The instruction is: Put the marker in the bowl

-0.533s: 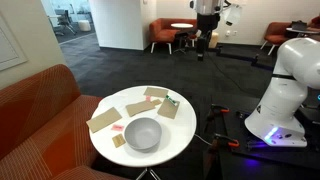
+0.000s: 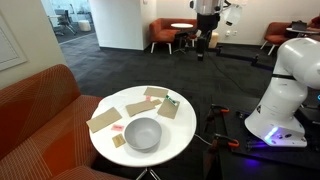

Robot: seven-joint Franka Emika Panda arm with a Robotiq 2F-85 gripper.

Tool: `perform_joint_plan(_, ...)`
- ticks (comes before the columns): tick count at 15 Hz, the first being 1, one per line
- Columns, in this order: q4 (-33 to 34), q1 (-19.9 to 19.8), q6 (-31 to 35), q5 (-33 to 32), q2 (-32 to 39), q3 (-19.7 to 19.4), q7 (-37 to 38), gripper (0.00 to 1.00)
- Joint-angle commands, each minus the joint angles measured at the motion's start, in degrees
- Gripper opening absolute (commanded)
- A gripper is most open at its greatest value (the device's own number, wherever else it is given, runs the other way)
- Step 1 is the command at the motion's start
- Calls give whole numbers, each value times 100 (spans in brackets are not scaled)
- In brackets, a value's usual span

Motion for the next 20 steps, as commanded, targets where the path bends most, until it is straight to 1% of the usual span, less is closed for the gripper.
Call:
perform_joint_plan(1,84,-38,142,-47,117,-108,118,100)
perform_joint_plan(4,169,-189,439,-60,379,-232,272,100)
perform_joint_plan(10,293,-516,1333,32,1190,-412,848,100)
perform_joint_plan(16,306,-616,2286,169,2036,-445,1587,100)
perform_joint_plan(20,262,-546,2962,424,2572,-539,1724,100)
